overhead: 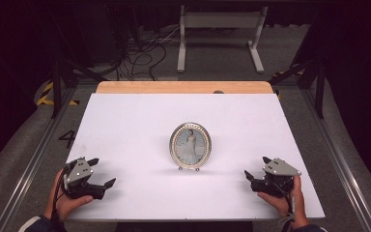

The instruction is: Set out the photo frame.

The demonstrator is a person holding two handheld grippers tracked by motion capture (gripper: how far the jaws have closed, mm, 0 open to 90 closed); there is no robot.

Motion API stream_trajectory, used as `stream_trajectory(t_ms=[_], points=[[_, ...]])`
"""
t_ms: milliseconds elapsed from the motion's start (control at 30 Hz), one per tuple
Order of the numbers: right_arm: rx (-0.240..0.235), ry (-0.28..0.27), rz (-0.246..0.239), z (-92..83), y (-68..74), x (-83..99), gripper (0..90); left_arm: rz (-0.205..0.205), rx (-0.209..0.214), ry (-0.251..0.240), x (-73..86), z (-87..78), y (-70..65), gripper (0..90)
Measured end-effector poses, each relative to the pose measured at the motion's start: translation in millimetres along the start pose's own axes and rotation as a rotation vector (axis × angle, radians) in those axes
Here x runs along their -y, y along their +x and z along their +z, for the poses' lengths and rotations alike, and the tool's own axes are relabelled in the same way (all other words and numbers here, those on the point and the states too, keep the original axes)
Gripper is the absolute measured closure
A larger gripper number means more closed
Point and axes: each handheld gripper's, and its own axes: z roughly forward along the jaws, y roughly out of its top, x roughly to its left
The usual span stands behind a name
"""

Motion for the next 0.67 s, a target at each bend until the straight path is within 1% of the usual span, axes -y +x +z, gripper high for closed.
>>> stream_trajectory(t_ms=[200,267,433,667], points=[[-0.003,0.0,0.007,0.7,-1.4,1.1,20.6,0.009,-0.003,0.003,-1.0,0.7,1.1,7.7],[-0.005,0.003,0.009,0.9,-1.4,1.5,20.6,0.005,-0.002,0.008,-0.9,1.1,0.8,7.7],[-0.007,0.004,0.006,1.5,-1.1,1.7,20.5,0.01,0.001,0.007,-1.3,1.5,0.7,7.6],[-0.012,-0.001,0.013,1.5,-1.3,1.6,20.6,-0.003,0.003,0.004,-1.6,1.5,-0.2,7.7]])
